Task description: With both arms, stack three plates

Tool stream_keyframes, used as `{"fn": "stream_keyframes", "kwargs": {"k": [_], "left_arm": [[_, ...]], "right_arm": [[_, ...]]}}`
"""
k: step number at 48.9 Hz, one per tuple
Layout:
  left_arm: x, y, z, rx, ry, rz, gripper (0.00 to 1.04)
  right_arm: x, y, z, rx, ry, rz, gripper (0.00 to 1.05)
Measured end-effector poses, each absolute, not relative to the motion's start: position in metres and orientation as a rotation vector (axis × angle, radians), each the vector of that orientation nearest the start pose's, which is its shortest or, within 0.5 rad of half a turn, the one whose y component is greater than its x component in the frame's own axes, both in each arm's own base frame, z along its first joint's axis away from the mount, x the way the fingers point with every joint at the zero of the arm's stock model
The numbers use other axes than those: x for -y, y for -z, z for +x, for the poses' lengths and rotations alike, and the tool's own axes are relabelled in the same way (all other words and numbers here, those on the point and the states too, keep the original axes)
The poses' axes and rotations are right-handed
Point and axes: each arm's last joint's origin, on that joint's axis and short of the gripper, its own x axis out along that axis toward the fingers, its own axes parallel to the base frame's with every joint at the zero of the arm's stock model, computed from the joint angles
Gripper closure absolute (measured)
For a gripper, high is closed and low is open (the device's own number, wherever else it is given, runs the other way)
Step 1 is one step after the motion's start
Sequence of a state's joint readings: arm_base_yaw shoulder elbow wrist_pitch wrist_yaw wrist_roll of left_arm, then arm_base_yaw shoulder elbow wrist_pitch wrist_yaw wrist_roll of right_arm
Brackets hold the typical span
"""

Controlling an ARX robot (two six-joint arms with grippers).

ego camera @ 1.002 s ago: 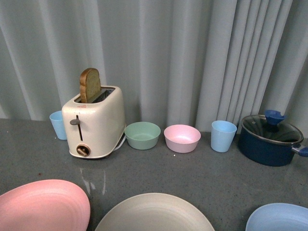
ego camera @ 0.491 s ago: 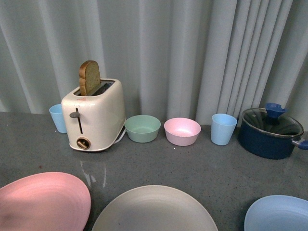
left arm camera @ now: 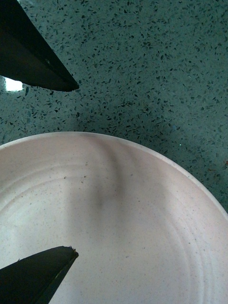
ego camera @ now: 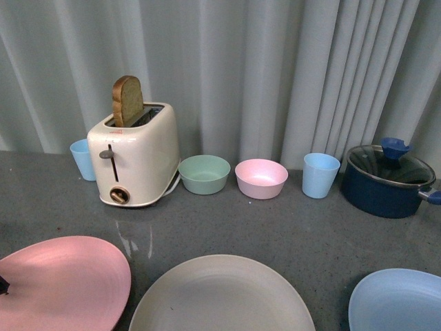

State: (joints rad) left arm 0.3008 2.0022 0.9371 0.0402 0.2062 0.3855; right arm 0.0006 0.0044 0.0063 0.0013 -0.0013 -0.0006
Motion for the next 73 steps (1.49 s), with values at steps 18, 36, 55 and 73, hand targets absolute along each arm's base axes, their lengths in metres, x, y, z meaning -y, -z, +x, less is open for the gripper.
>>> {"fn": "stream_keyframes", "kwargs": {"k": [18, 36, 55, 73], "left_arm": [[-0.102, -0.061, 0.346, -1.028, 0.131, 0.137, 0.07], [-0.105, -0.057, 0.355, -1.056, 0.123, 0.145, 0.12], [-0.117, -0.063, 0.364, -1.069, 0.154, 0.134, 0.82], [-0.126, -0.068, 0.364, -1.075, 0.182, 0.130, 1.01]], "right_arm": [[0.000, -0.165, 0.098, 0.003, -0.002, -0.001, 0.07], [0.000, -0.165, 0.098, 0.003, -0.002, -0.001, 0.07], [0.000, -0.165, 0.098, 0.003, -0.002, -0.001, 0.07], [0.000, -0.165, 0.098, 0.003, -0.002, -0.001, 0.07]]}}
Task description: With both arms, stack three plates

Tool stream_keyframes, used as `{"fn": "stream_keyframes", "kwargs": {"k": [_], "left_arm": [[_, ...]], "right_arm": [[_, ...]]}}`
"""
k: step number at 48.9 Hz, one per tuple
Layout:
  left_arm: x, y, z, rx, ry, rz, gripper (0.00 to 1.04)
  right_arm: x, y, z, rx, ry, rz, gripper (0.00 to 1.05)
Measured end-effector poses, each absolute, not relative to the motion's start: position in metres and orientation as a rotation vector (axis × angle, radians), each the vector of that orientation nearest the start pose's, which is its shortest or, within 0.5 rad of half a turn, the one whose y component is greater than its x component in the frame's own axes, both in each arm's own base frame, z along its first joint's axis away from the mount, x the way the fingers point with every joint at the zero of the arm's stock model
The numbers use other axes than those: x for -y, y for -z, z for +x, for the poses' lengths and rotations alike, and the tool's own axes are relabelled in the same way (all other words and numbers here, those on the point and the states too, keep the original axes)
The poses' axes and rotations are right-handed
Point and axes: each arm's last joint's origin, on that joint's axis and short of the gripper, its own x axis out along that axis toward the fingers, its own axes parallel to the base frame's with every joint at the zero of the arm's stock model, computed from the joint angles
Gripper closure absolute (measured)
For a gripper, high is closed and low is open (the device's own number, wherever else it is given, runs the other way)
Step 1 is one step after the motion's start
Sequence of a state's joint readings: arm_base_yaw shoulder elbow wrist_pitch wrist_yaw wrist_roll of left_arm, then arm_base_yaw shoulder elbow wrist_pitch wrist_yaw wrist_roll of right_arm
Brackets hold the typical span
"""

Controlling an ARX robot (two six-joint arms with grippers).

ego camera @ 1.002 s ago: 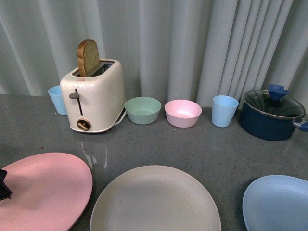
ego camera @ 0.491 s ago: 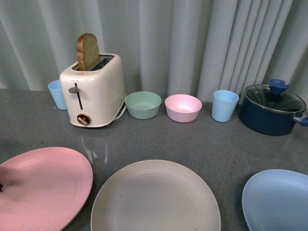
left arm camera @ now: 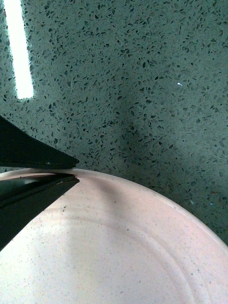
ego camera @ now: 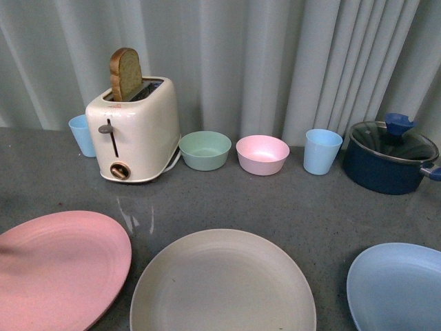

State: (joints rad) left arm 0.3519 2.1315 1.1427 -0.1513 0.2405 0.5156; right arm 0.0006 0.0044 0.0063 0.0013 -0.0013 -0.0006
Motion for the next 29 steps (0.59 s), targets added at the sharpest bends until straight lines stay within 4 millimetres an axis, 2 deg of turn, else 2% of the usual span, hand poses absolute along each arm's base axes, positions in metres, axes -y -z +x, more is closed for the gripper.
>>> {"fn": "stream_keyframes", "kwargs": {"k": [9, 15, 20, 25, 29], "left_arm": [[-0.129, -0.072, 0.362, -1.083, 0.191, 0.098, 1.01], [-0.136, -0.088, 0.364, -1.072, 0.190, 0.074, 1.02], [-0.155, -0.120, 0.370, -1.015, 0.173, 0.051, 1.02], [-0.187, -0.165, 0.372, -0.939, 0.127, 0.007, 1.02], [-0.206, -0.193, 0.369, -0.887, 0.100, -0.029, 1.02]], "right_arm": [[0.000, -0.165, 0.098, 0.003, -0.002, -0.001, 0.07], [0.000, -0.165, 0.098, 0.003, -0.002, -0.001, 0.07], [0.000, -0.165, 0.098, 0.003, -0.002, -0.001, 0.07], [0.000, -0.165, 0.098, 0.003, -0.002, -0.001, 0.07], [0.000, -0.165, 0.098, 0.003, -0.002, -0.001, 0.07]]}}
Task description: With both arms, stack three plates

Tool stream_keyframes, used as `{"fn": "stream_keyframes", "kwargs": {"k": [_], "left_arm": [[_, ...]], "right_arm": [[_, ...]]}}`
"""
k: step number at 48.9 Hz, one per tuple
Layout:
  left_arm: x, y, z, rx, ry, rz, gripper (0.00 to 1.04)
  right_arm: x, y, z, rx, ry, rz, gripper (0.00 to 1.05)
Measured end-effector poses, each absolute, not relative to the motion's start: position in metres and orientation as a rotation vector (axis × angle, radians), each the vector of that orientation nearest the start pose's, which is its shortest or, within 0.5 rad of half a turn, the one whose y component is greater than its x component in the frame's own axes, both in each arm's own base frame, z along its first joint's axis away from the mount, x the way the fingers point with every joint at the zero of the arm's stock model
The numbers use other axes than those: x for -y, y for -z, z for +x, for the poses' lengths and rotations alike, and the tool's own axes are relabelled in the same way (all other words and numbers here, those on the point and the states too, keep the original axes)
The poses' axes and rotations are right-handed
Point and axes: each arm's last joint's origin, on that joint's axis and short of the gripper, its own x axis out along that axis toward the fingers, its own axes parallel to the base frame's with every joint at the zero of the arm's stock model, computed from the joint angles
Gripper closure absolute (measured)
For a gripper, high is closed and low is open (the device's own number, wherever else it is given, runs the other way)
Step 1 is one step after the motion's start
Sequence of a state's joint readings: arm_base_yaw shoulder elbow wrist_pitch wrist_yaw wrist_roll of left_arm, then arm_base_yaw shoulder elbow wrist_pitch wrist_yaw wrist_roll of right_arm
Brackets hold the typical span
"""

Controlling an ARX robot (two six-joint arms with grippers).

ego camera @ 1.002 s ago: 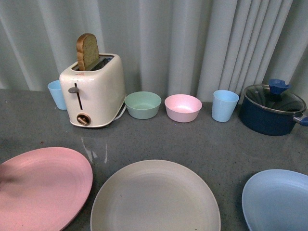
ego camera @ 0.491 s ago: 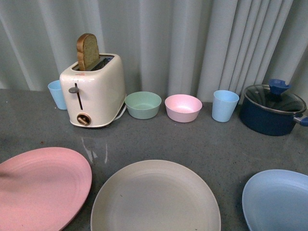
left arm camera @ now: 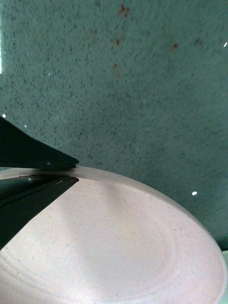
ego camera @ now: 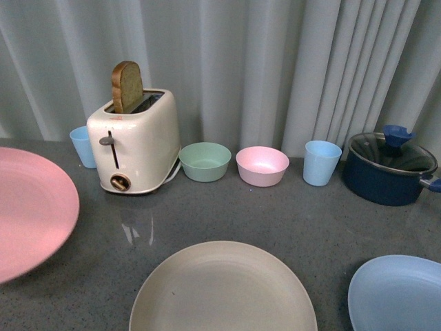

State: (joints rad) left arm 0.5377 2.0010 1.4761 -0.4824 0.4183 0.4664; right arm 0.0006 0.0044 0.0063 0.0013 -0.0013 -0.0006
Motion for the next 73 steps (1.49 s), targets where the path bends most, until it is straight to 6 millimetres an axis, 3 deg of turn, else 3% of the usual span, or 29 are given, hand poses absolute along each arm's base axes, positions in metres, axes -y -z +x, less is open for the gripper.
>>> {"fn": "stream_keyframes", "kwargs": {"k": [6, 11, 16, 24, 27, 36, 42, 53, 73], "left_arm": [[-0.217, -0.216, 0.363, -0.849, 0.081, -0.062, 1.02], [-0.203, -0.227, 0.360, -0.833, 0.134, -0.081, 1.02], [-0.167, -0.226, 0.359, -0.851, 0.214, -0.072, 1.02], [-0.074, -0.210, 0.356, -0.897, 0.402, -0.023, 1.02], [-0.047, -0.204, 0.355, -0.907, 0.447, -0.005, 1.02], [0.014, -0.188, 0.351, -0.940, 0.531, 0.029, 1.02], [0.040, -0.185, 0.351, -0.937, 0.553, 0.043, 1.02], [0.070, -0.172, 0.352, -0.967, 0.572, 0.051, 1.02], [0.089, -0.154, 0.354, -1.014, 0.547, 0.071, 1.02]], "right_arm": [[0.000, -0.165, 0.098, 0.003, -0.002, -0.001, 0.07], [0.000, -0.165, 0.098, 0.003, -0.002, -0.001, 0.07], [0.000, -0.165, 0.098, 0.003, -0.002, -0.001, 0.07], [0.000, -0.165, 0.098, 0.003, -0.002, -0.001, 0.07], [0.000, -0.165, 0.098, 0.003, -0.002, -0.001, 0.07], [0.000, -0.165, 0.098, 0.003, -0.002, -0.001, 0.07], [0.000, -0.165, 0.098, 0.003, -0.002, -0.001, 0.07], [0.000, -0.165, 0.098, 0.003, -0.002, -0.001, 0.07], [0.000, -0.165, 0.098, 0.003, -0.002, -0.001, 0.07]]}}
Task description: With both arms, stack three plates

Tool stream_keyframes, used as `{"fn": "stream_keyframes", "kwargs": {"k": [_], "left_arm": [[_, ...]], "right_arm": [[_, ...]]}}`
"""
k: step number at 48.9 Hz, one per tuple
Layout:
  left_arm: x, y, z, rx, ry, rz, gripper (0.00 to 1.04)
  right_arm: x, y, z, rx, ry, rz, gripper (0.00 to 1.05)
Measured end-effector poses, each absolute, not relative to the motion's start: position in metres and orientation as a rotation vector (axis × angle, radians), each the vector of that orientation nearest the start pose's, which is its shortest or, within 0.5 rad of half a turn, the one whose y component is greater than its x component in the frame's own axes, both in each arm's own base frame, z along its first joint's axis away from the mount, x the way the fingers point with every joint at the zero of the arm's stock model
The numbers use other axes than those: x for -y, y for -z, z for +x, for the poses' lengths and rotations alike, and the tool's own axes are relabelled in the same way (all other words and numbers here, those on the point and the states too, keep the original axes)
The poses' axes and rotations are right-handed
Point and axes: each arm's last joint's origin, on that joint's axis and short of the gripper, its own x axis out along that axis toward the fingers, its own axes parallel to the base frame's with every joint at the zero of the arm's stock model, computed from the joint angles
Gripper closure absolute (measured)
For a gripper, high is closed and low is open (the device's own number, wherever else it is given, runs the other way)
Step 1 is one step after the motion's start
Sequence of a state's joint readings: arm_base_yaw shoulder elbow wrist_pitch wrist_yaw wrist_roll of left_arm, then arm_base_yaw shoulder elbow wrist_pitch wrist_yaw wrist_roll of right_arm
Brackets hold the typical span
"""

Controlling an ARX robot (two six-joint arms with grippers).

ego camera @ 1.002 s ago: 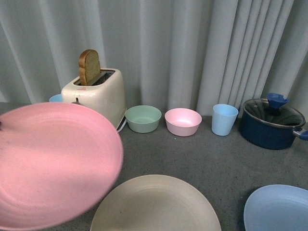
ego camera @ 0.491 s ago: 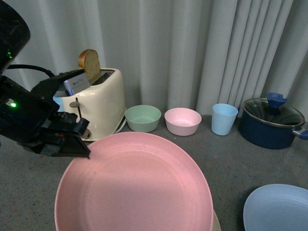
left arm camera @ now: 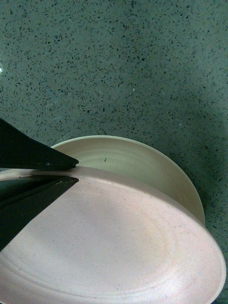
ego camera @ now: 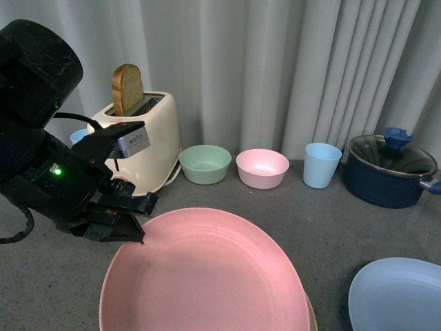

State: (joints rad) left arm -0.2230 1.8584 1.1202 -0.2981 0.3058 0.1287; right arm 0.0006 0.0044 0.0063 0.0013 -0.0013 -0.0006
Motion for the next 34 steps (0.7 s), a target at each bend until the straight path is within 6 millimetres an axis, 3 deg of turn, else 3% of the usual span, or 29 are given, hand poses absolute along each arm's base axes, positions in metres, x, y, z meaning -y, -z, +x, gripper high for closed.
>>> {"fn": "stream_keyframes", "kwargs": {"k": [21, 34], "left_arm": [[0.101, -0.146, 0.354, -1.019, 0.539, 0.104, 1.01], [0.089, -0.159, 0.359, -0.962, 0.517, 0.025, 0.54]], "right_arm": [[0.000, -0.165, 0.098, 0.003, -0.002, -0.001, 0.07], [0.000, -0.165, 0.098, 0.003, -0.002, -0.001, 0.07]]}}
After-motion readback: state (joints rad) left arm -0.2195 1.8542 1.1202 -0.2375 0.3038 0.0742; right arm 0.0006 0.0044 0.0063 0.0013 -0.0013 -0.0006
